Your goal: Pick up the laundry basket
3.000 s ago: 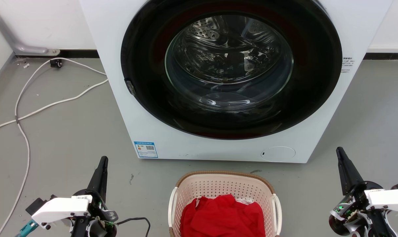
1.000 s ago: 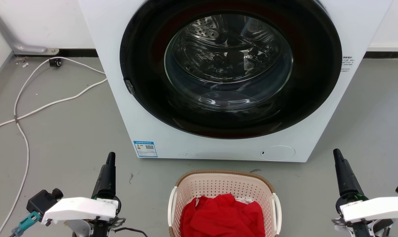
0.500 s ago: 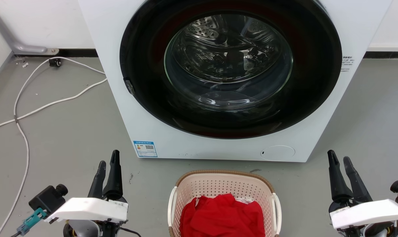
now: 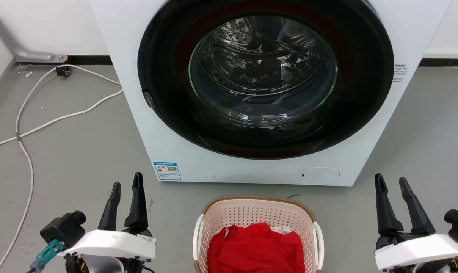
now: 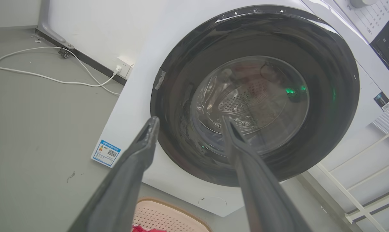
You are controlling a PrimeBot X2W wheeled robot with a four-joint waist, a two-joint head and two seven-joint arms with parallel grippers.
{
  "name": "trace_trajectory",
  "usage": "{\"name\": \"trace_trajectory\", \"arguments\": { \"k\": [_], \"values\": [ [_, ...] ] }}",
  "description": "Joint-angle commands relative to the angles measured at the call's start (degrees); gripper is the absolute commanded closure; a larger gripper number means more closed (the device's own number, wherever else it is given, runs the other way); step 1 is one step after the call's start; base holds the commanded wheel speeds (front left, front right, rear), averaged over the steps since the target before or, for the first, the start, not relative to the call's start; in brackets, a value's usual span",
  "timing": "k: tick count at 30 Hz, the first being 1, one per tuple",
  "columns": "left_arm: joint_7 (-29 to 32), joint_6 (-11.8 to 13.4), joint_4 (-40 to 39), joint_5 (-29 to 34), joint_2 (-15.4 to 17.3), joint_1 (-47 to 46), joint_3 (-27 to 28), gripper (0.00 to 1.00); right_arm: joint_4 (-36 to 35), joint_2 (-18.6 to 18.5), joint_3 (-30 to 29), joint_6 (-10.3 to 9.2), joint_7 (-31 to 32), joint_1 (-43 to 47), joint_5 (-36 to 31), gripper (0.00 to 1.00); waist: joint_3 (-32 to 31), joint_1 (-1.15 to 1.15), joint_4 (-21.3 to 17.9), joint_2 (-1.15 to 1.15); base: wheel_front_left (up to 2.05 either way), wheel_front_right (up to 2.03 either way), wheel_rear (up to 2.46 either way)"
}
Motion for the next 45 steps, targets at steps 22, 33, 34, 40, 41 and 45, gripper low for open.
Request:
{"name": "trace_trajectory", "arguments": {
  "k": [22,33,34,40,41,45],
  "values": [
    [-3.7,1.5,-2.6,13.5,0.2,1.7,-1.3,0.00,-3.5,-0.4,0.3,0.00,-3.6,2.4,-15.8,0.00,0.3,0.00,0.1,0.00,0.00,0.00,0.00],
    [-5.0,2.6,-2.9,19.1,0.2,2.8,-1.6,0.00,-4.6,-0.4,0.2,0.00,-5.0,3.4,-21.9,0.00,0.2,0.00,0.4,0.00,0.00,0.00,0.00],
    [-5.2,2.6,-3.0,19.6,0.2,2.9,-1.6,0.00,-4.7,-0.4,0.2,0.00,-5.1,3.5,-22.4,0.00,0.2,0.00,0.4,0.00,0.00,0.00,0.00],
    [-5.8,2.9,-3.3,22.7,0.2,3.3,-1.4,0.00,-5.3,-0.4,-0.2,-0.01,-5.9,4.0,-25.0,0.00,0.2,0.00,0.4,0.00,0.00,0.00,0.00],
    [-6.0,3.0,-3.4,23.1,0.2,3.3,-1.4,0.00,-5.4,-0.4,-0.1,-0.01,-6.1,4.1,-25.5,0.00,0.2,0.00,0.4,0.00,0.00,0.00,0.00],
    [-6.4,3.1,-3.5,24.9,0.2,3.6,-1.4,0.00,-5.8,-0.4,-0.1,-0.01,-6.5,4.4,-27.5,0.00,0.3,0.00,0.4,0.00,0.00,0.00,0.00]
  ]
}}
